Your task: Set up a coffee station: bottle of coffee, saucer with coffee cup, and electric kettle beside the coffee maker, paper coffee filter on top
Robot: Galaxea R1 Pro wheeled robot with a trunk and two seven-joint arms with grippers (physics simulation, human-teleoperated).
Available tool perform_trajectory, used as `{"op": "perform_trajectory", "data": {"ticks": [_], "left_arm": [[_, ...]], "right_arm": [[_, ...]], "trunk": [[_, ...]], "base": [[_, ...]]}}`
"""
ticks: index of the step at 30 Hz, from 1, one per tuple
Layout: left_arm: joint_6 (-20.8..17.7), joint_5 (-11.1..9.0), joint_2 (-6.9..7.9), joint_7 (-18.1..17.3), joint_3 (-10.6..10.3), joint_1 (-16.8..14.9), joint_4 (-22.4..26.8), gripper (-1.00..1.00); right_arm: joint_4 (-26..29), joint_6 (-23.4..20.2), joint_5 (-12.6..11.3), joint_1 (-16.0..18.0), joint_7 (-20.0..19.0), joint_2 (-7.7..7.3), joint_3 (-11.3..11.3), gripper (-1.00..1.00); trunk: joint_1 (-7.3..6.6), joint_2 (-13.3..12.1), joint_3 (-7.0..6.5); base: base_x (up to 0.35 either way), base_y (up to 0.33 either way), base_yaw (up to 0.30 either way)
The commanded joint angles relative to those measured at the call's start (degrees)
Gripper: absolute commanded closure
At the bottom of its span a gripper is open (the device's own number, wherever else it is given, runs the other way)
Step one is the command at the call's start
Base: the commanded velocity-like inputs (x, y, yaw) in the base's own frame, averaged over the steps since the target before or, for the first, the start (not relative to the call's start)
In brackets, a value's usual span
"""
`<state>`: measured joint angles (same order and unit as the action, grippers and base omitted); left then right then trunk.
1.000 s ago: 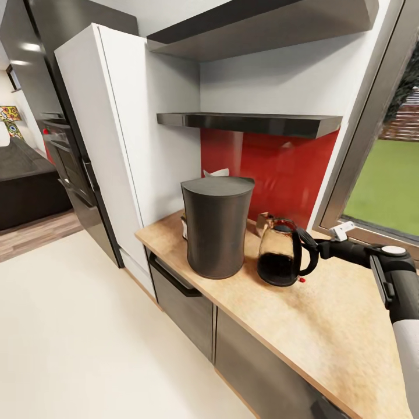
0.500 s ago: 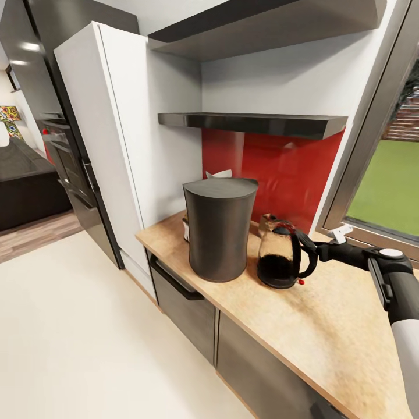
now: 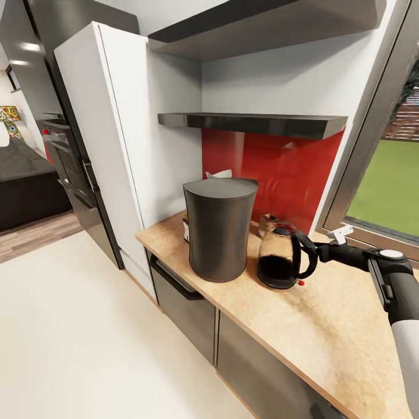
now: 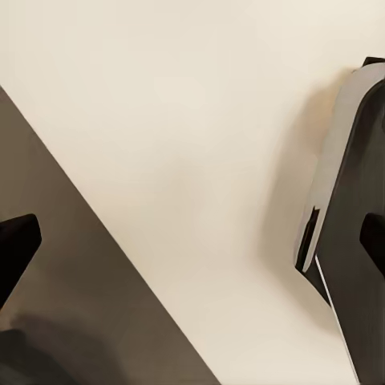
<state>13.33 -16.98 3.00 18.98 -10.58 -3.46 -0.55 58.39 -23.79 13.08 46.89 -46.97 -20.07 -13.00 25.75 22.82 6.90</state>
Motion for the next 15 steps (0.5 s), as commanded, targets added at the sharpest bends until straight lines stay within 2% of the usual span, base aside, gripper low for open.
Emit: {"op": "perform_trajectory", "data": {"ticks": [1,8,15], "left_arm": [[0.2,-0.5,-0.01,0.1,-0.5,-0.1,-0.1,-1.0],[0.2,-0.5,-0.01,0.1,-0.5,-0.1,-0.1,-1.0],[0.2,-0.5,-0.01,0.1,-0.5,-0.1,-0.1,-1.0]], "right_arm": [[-0.3,-0.5,0.3,0.0,-0.5,0.03,-0.1,1.0],[-1.2,-0.3,0.3,0.0,-0.4,0.03,-0.1,1.0],[-3.5,2.9,0.2,0.0,0.0,0.49,-0.1,1.0]], "trunk": [[0.04,0.1,0.13],[0.04,0.1,0.13],[0.04,0.1,0.13]], "base": [[0.0,0.0,0.0],[0.0,0.0,0.0],[0.0,0.0,0.0]]}}
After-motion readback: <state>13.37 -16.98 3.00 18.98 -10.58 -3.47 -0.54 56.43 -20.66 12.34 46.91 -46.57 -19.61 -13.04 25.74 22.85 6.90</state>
